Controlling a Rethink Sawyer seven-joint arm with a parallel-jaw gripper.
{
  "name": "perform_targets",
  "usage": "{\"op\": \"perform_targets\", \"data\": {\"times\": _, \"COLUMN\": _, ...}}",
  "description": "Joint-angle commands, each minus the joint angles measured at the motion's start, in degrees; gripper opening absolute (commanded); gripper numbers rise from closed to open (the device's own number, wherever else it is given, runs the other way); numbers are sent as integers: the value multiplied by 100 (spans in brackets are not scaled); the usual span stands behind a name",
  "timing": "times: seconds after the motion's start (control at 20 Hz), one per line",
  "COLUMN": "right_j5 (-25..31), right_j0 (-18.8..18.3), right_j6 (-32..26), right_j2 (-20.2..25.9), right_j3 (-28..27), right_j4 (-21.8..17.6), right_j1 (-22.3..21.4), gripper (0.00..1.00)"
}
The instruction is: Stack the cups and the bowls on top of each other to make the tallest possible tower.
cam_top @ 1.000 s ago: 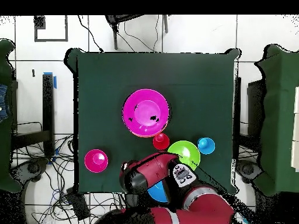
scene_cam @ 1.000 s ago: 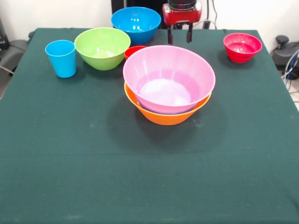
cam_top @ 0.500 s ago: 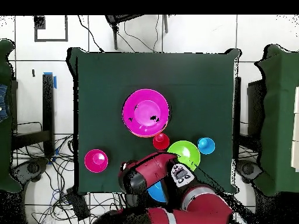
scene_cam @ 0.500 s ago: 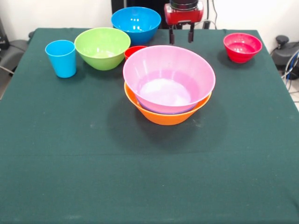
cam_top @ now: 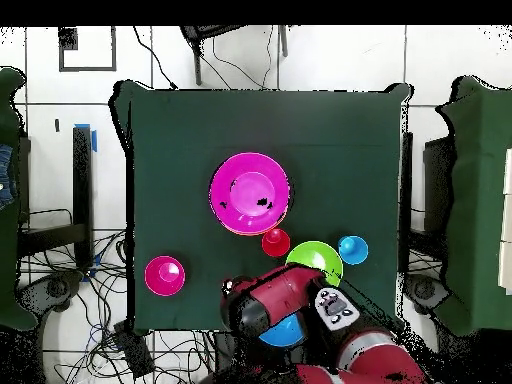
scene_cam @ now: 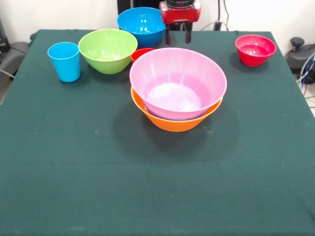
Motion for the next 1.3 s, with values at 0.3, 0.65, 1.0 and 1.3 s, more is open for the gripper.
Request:
{"op": "perform_targets", "data": {"times": 0.3, "right_j5": 282, "right_j0": -1126, "right_j6": -904, "right_j2": 395, "right_j3": 336, "right_j4": -998, "right_j1": 27, "gripper": 100}}
{"op": "perform_targets", "data": {"times": 0.65, "right_j5": 761, "right_j0": -1871, "right_j6": -1432, "right_j2": 791, "right_j3": 93, "right_j4": -1121, "right_j1": 137, "gripper": 100}}
{"op": "perform_targets", "data": {"times": 1.0, "right_j5": 1047, "right_j0": -2022, "right_j6": -1789, "right_j2": 1109, "right_j3": -189, "right_j4": -1444, "right_j1": 303, "gripper": 100}}
{"op": "perform_targets", "data": {"times": 1.3, "right_j5": 1206, "right_j0": -1989, "right_j6": -1752, "right_j2": 1273, "right_j3": -194, "right_j4": -1599, "right_j1": 250, "gripper": 100}}
